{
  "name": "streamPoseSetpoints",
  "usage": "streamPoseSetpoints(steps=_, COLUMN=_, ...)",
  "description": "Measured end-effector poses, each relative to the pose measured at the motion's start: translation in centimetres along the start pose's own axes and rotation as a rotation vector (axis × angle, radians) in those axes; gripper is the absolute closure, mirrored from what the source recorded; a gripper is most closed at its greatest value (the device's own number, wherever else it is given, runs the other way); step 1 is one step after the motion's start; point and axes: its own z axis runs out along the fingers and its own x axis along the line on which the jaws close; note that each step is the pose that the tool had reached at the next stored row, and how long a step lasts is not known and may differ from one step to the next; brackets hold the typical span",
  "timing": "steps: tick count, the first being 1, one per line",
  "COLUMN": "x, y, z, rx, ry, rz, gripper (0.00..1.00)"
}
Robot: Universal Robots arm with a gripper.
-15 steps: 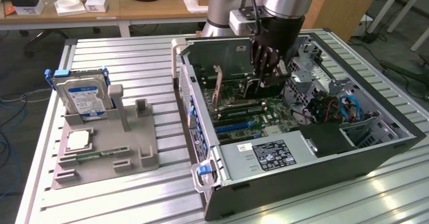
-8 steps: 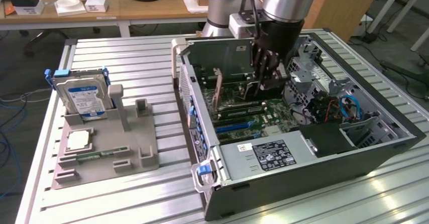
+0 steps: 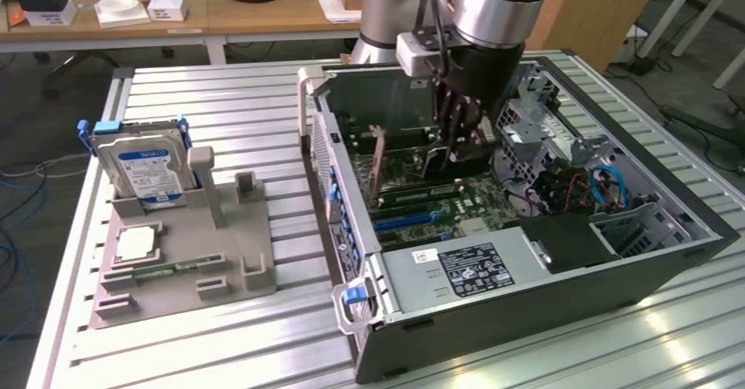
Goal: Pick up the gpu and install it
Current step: 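Insert the gpu into the slot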
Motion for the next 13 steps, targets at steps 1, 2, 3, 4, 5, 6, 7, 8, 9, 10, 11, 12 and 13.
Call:
streamPoseSetpoints(steps=1, x=0.0, y=0.01, z=0.16, rx=0.0000, ry=0.0000, rz=0.000, gripper=0.74)
streamPoseSetpoints(steps=2, x=0.0, y=0.02, z=0.33, rx=0.0000, ry=0.0000, rz=0.000, gripper=0.74)
streamPoseSetpoints(steps=3, x=0.0, y=0.02, z=0.49, rx=0.0000, ry=0.0000, rz=0.000, gripper=0.74)
streamPoseSetpoints(steps=4, x=0.0, y=0.04, z=0.65, rx=0.0000, ry=0.0001, rz=0.000, gripper=0.74)
streamPoseSetpoints(steps=5, x=0.0, y=0.06, z=0.78, rx=0.0000, ry=0.0000, rz=0.000, gripper=0.74)
streamPoseSetpoints(steps=6, x=0.0, y=0.07, z=0.88, rx=0.0000, ry=0.0001, rz=0.000, gripper=0.74)
streamPoseSetpoints(steps=7, x=0.0, y=0.09, z=0.94, rx=0.0000, ry=0.0001, rz=0.000, gripper=0.74)
streamPoseSetpoints(steps=8, x=0.0, y=0.11, z=1.00, rx=0.0000, ry=0.0001, rz=0.000, gripper=0.74)
streamPoseSetpoints(steps=9, x=0.0, y=0.14, z=1.06, rx=0.0000, ry=0.0001, rz=0.000, gripper=0.74)
streamPoseSetpoints(steps=10, x=0.0, y=0.19, z=1.12, rx=0.0000, ry=0.0001, rz=0.000, gripper=0.74)
streamPoseSetpoints(steps=11, x=0.0, y=0.23, z=1.19, rx=0.0000, ry=0.0001, rz=0.000, gripper=0.74)
streamPoseSetpoints(steps=12, x=0.0, y=0.28, z=1.27, rx=0.0000, ry=0.0000, rz=0.000, gripper=0.74)
streamPoseSetpoints(steps=13, x=0.0, y=0.32, z=1.34, rx=0.0000, ry=0.0001, rz=0.000, gripper=0.74)
